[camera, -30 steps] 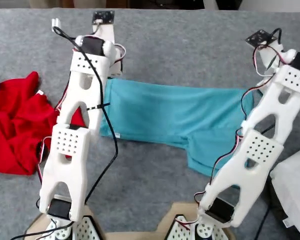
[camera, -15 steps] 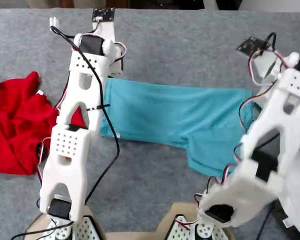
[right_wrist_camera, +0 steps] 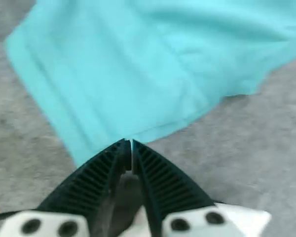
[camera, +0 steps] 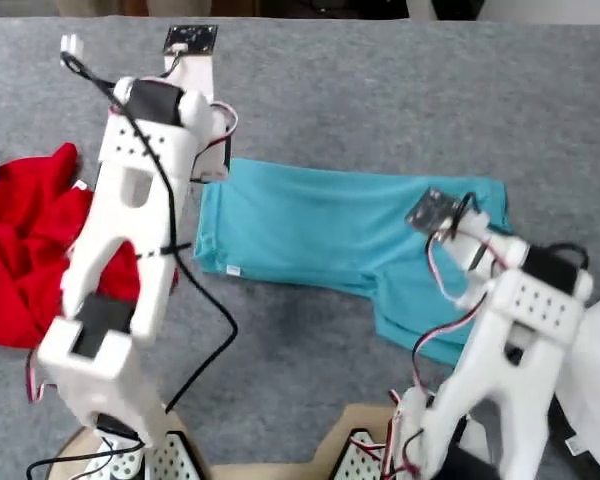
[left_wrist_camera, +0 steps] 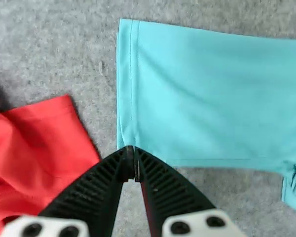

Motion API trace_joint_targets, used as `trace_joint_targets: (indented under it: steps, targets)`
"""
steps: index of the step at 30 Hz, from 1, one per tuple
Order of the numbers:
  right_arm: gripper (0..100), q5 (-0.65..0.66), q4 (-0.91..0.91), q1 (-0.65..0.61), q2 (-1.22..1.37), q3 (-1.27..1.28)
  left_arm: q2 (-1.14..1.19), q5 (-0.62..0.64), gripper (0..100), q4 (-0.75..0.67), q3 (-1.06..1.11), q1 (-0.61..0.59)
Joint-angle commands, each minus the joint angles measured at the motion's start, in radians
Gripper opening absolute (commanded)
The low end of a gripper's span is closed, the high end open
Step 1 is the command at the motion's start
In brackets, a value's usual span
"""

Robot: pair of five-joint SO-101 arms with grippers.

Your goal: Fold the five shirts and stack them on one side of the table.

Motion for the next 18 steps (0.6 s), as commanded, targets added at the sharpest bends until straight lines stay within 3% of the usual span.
trace_joint_targets:
  steps: [1,10,18]
  targets:
    - [10.4,0.009,-0.017,-0.005,-0.062,0.077,-0.186,-0.009,2,-0.094,0.203,-0.003]
    - [11.5,0.071,-0.089,0.004,-0.062,0.211,-0.449,-0.080,2,-0.301,0.692,-0.020]
    - [11.5,0.141,-0.176,0.053,-0.061,0.303,-0.510,-0.123,2,-0.344,0.767,-0.041]
